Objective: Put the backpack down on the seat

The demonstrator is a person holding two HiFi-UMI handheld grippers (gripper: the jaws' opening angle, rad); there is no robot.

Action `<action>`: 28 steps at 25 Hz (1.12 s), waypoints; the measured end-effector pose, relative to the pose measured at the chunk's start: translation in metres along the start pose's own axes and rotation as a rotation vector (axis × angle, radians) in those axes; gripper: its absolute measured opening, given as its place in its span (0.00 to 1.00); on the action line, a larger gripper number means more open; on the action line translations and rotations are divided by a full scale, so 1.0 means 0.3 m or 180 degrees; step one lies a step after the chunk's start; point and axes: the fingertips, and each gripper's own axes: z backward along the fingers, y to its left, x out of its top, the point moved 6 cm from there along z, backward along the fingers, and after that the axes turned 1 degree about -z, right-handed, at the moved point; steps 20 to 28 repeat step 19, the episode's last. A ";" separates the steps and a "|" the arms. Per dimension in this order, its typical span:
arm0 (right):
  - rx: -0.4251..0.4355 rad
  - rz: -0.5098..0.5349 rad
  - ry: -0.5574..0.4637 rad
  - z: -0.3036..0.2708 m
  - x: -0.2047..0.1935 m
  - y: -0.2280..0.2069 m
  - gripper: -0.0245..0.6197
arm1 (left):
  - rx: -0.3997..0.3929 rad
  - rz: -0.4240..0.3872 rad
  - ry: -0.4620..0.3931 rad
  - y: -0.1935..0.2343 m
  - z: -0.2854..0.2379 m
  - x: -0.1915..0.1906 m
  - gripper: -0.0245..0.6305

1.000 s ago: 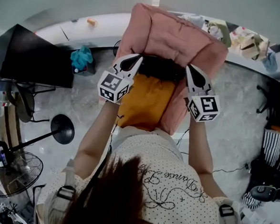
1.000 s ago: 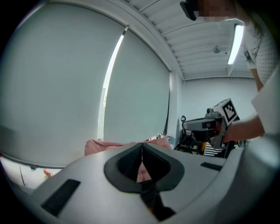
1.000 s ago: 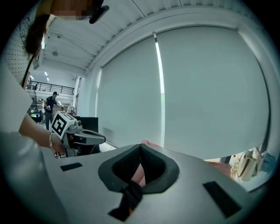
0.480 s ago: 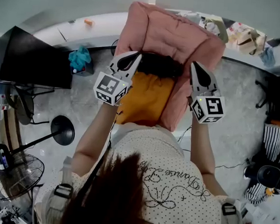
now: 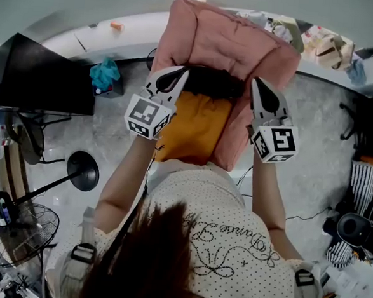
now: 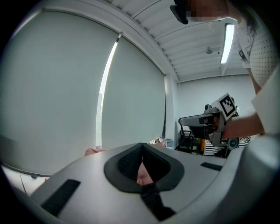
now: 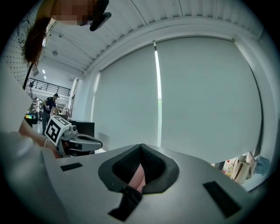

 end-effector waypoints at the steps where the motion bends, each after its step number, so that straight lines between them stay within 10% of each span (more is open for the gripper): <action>1: 0.0001 -0.0004 -0.0003 0.002 -0.001 -0.001 0.05 | 0.0016 0.0003 0.0002 0.001 -0.001 -0.001 0.04; 28: 0.0015 -0.0088 0.0017 0.024 -0.013 0.002 0.05 | 0.0107 0.0070 -0.0077 0.007 0.033 0.009 0.04</action>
